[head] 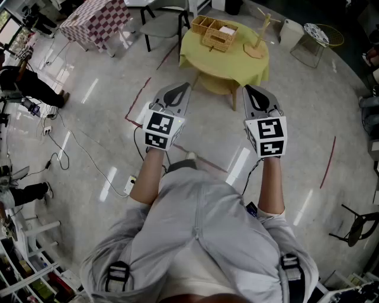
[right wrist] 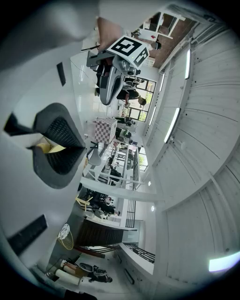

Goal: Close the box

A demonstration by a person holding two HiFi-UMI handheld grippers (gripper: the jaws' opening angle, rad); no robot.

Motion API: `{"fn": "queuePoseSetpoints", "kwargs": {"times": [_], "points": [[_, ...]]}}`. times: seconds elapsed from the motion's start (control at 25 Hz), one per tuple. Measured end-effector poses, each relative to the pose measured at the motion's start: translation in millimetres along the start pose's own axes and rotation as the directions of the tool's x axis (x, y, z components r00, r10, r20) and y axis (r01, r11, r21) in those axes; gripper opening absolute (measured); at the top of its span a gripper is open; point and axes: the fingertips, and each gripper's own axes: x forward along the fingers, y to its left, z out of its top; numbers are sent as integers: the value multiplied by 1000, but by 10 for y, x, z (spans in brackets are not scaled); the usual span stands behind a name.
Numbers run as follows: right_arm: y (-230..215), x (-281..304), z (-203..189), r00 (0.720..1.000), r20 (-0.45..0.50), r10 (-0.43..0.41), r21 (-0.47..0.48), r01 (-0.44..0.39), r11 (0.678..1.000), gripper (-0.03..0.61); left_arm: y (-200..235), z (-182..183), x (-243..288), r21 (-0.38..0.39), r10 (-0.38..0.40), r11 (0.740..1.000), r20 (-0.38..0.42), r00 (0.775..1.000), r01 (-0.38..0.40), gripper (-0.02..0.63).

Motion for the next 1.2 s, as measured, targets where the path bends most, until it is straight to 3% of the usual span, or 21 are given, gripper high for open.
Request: {"fn": "queuePoseSetpoints", "kwargs": {"times": [0.52, 1.2], "points": [[-305, 403, -228, 1000, -11, -12, 64, 13, 998, 23, 150, -135, 538, -3, -29, 1000, -29, 999, 29, 31], [-1507, 1957, -454, 997, -71, 9, 105, -2, 995, 23, 889, -216, 2413, -28, -58, 998, -86, 995, 55, 31]]}}
